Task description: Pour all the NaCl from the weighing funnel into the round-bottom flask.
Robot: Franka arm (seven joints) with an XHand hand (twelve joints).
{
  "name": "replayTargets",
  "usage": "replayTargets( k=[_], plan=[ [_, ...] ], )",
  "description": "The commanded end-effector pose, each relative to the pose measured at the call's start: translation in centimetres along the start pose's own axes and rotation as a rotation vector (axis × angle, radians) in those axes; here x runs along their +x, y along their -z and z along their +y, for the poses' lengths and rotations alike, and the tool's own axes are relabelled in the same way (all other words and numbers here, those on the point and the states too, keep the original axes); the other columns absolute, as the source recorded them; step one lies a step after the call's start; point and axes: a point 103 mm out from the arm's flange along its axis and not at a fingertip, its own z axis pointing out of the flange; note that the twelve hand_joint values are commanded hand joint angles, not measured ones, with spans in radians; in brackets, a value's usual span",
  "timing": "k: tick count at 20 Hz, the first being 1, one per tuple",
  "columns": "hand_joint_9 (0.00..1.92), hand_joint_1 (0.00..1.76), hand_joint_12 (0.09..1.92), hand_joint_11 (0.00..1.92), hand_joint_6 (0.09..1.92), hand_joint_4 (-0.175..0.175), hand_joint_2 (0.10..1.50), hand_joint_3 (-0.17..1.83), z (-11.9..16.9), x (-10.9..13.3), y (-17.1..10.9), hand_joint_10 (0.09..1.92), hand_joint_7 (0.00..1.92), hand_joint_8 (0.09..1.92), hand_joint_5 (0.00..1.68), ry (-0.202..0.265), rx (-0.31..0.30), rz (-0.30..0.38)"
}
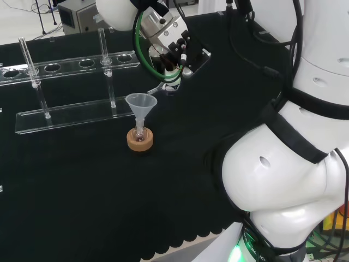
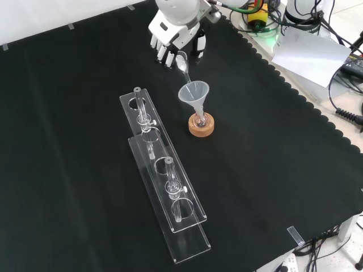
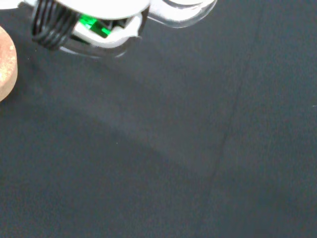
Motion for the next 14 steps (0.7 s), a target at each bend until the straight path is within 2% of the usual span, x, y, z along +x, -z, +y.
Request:
replayTargets(
  k=[1, 4, 14],
  plan=[
    [1.13, 1.11, 0.98, 0.95, 0.93, 0.175, 0.62, 0.82, 0.0, -0.7, -0.4, 0.25, 0.83, 0.58, 1.17, 0.017, -0.015, -0.015],
    [1.13, 1.11, 0.98, 0.95, 0.93, 0.175, 0.62, 0.82, -0.1, -0.4, -0.2, 0.25, 0.83, 0.58, 1.17, 0.011, -0.009, -0.056],
    [1.13, 1.11, 0.98, 0.95, 0.93, 0.175, 0.62, 0.82, 0.0, 0.4, 0.4, 0.24, 0.83, 0.58, 1.17, 0.016, -0.01, -0.108]
  ],
)
